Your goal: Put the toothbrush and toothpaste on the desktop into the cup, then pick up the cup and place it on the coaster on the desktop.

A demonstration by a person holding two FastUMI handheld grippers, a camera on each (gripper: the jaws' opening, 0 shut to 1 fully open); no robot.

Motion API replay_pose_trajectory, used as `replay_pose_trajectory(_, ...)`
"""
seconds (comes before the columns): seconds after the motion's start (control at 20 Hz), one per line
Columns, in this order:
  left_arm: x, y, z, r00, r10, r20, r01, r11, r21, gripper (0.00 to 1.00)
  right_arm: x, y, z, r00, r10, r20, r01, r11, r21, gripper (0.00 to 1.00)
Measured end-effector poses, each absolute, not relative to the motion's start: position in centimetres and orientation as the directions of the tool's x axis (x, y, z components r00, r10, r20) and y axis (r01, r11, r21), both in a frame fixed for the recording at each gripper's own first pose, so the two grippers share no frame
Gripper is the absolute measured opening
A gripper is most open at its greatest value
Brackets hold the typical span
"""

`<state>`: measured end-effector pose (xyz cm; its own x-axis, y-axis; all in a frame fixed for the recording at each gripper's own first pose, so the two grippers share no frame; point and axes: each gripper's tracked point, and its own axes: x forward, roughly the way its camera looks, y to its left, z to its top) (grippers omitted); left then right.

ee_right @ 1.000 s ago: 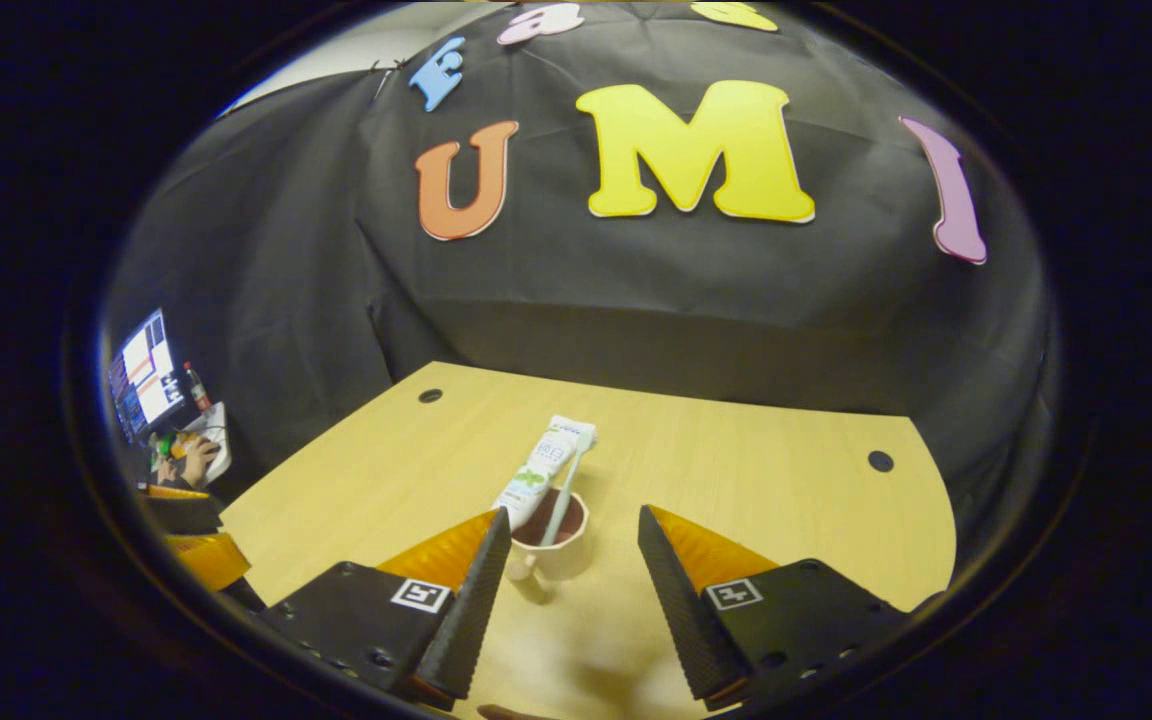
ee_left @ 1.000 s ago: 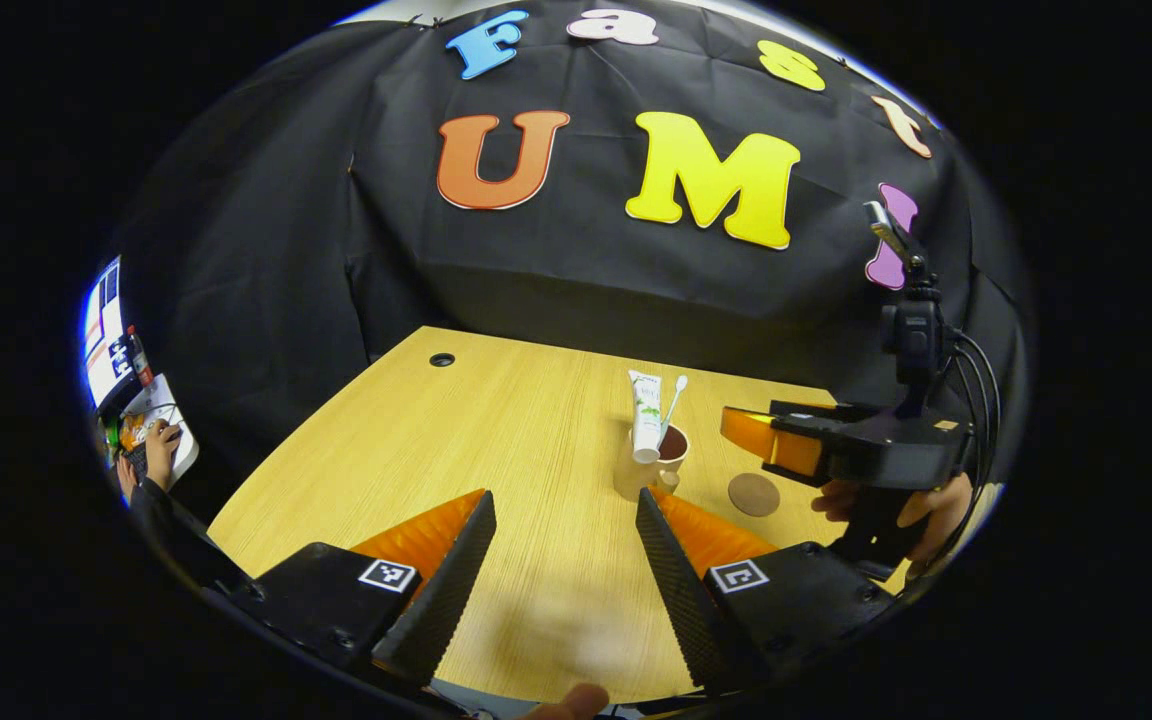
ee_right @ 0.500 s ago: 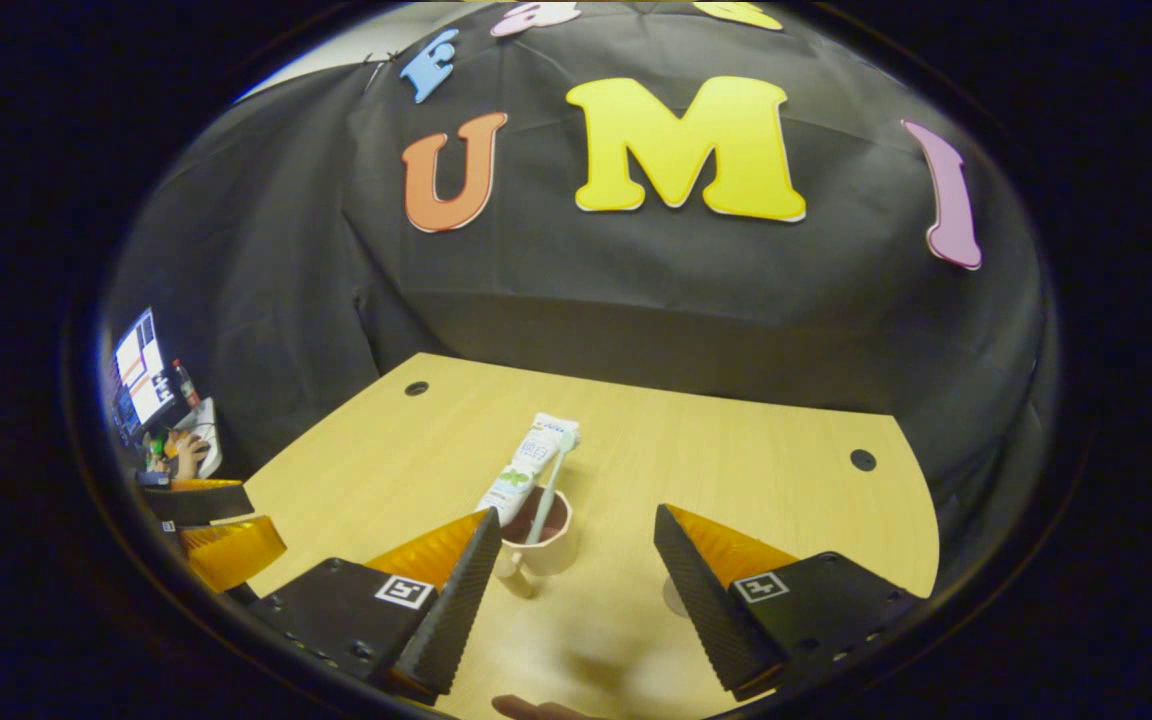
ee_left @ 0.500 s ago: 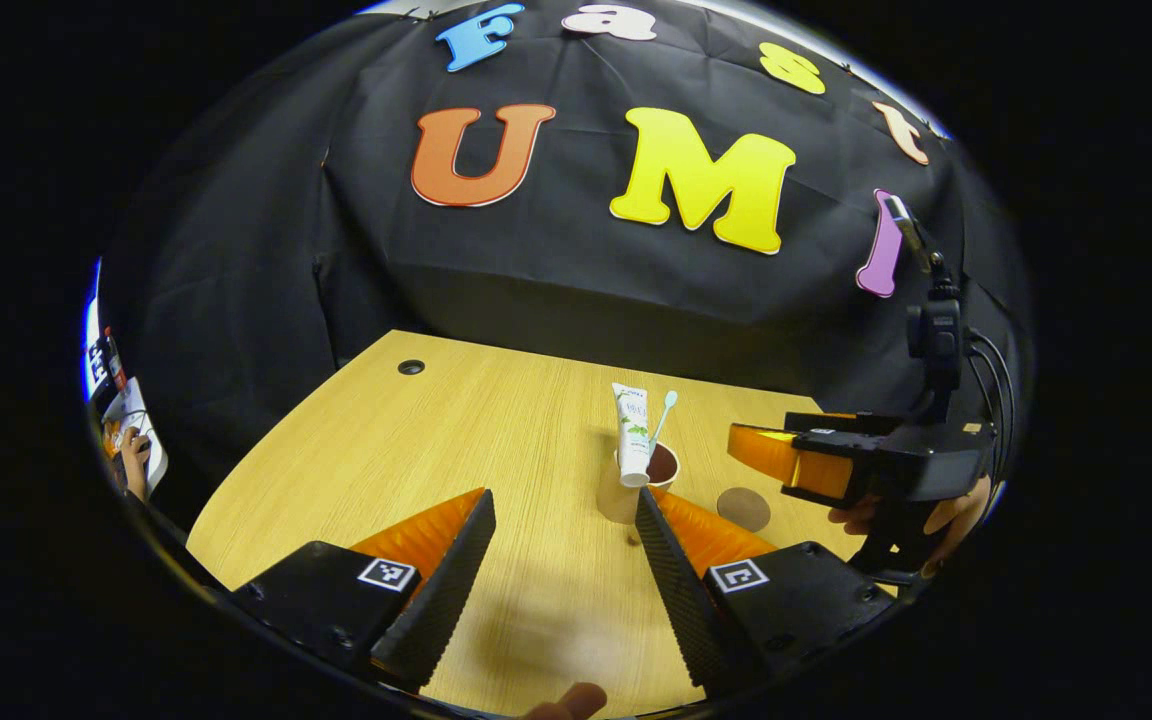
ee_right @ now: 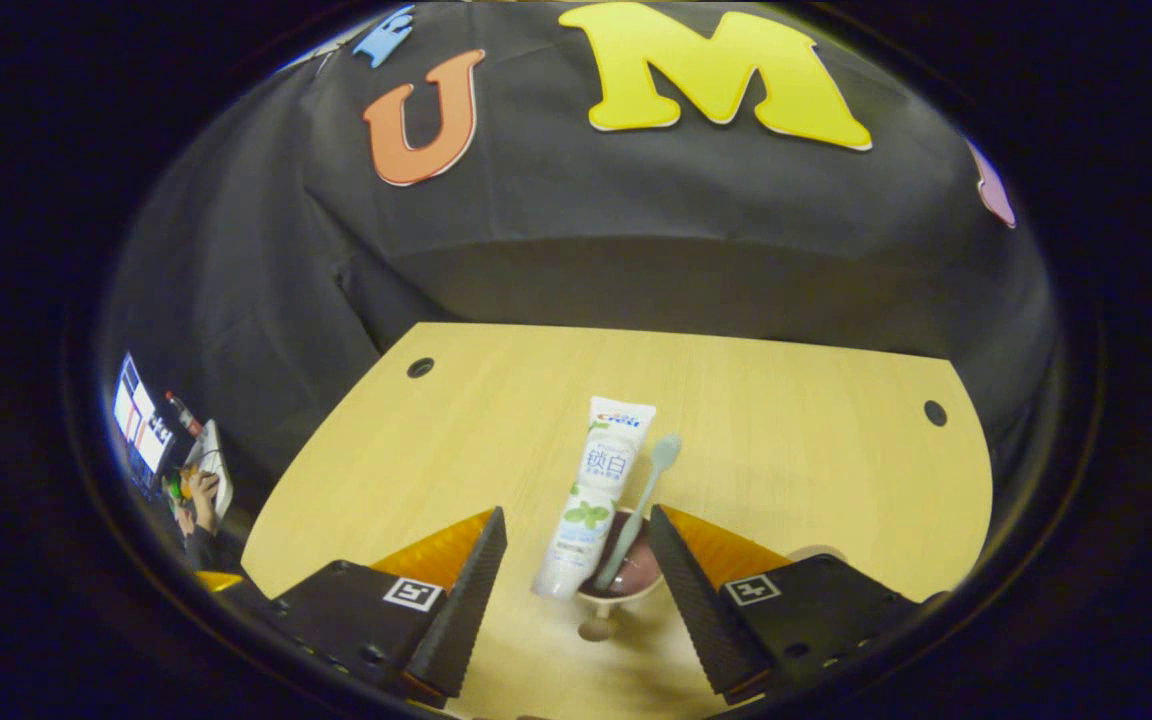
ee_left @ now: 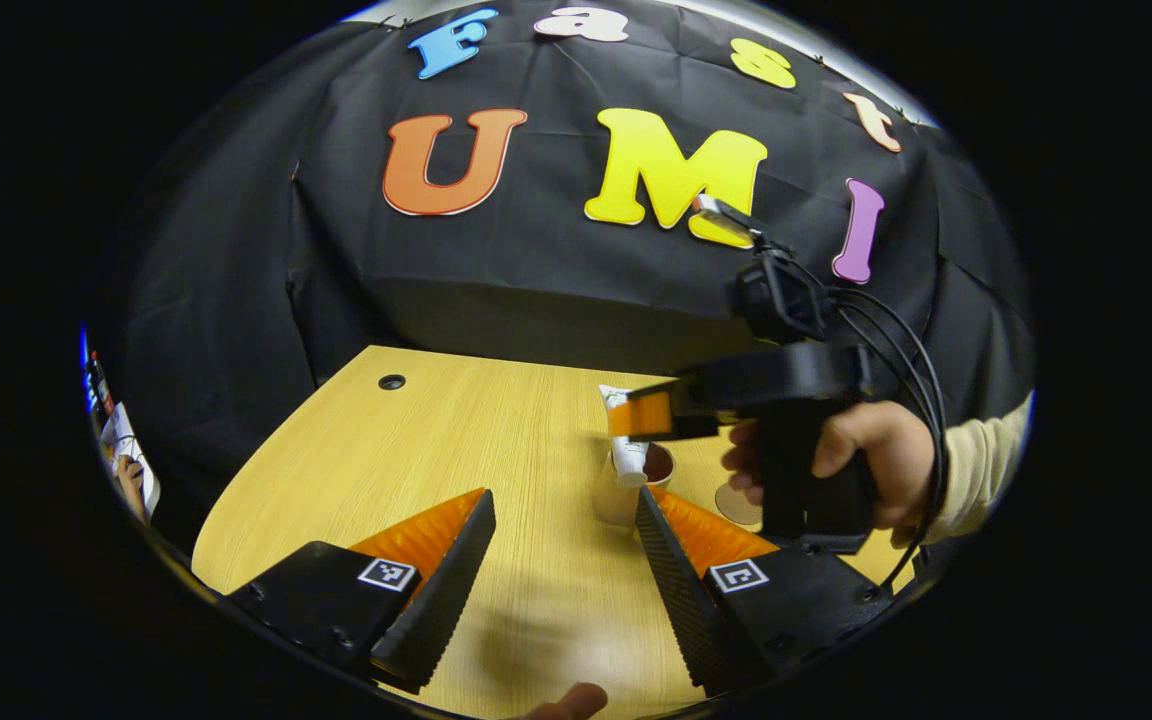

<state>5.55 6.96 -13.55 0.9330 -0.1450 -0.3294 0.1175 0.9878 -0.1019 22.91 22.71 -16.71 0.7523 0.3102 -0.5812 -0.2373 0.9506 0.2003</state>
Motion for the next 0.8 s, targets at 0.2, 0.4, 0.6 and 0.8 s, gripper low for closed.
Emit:
replay_pose_trajectory(0.2, 5.6, 7.3, -13.2, 0.931, -0.172, -0.322, 0.132, 0.981, -0.143, 0.91, 25.0, 23.7, -17.6, 0.741, 0.249, -0.624, -0.163, 0.968, 0.193, 0.87)
replay_pose_trajectory(0.4, 5.8, 8.0, -13.3, 0.932, -0.169, -0.322, 0.122, 0.979, -0.161, 0.91, 26.1, 24.1, -18.7, 0.721, 0.187, -0.668, -0.089, 0.98, 0.178, 0.83)
replay_pose_trajectory(0.6, 5.8, 9.1, -13.9, 0.928, -0.154, -0.338, 0.097, 0.979, -0.18, 0.91, 26.7, 23.9, -19.6, 0.701, 0.136, -0.7, -0.063, 0.99, 0.129, 0.73)
replay_pose_trajectory(0.8, 5.7, 9.7, -15.5, 0.919, -0.135, -0.37, 0.061, 0.977, -0.205, 0.91, 27.4, 23.4, -19.9, 0.709, 0.108, -0.697, -0.055, 0.994, 0.098, 0.41)
